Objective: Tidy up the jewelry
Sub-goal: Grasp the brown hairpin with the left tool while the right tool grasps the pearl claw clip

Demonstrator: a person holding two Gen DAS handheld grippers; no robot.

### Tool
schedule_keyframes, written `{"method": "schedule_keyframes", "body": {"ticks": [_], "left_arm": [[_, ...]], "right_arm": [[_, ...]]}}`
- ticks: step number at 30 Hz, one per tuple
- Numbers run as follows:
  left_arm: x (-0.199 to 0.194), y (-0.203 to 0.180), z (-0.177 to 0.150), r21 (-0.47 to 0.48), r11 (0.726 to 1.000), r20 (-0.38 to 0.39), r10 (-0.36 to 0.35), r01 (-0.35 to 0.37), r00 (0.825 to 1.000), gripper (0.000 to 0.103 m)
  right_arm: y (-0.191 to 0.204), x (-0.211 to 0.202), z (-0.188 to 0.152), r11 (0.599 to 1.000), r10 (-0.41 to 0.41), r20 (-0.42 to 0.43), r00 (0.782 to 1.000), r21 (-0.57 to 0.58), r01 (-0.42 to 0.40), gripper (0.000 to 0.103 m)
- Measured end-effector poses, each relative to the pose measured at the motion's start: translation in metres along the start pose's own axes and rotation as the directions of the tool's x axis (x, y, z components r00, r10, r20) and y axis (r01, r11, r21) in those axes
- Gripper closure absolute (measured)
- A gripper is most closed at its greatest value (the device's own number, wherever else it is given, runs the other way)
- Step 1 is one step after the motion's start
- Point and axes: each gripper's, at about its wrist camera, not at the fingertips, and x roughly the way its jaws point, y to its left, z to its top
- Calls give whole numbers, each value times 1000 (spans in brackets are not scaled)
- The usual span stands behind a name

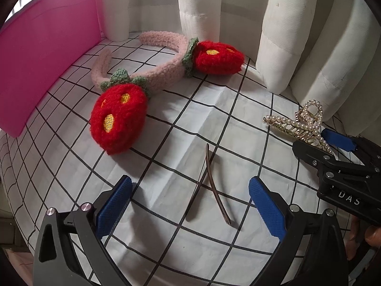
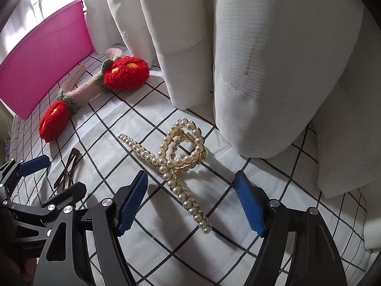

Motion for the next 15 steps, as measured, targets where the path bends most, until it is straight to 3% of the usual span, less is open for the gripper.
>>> {"method": "schedule_keyframes", "body": {"ticks": [8, 15], "left_arm": [[-2, -5, -11, 21, 999, 77, 34, -36, 996, 6], [-4, -7, -11, 8, 999, 63, 44, -44, 997, 6]], "right_arm": [[1, 10, 4, 999, -18, 27, 999, -39, 19, 9], [2, 10, 10, 999, -35, 26, 999, -27, 36, 9]]}}
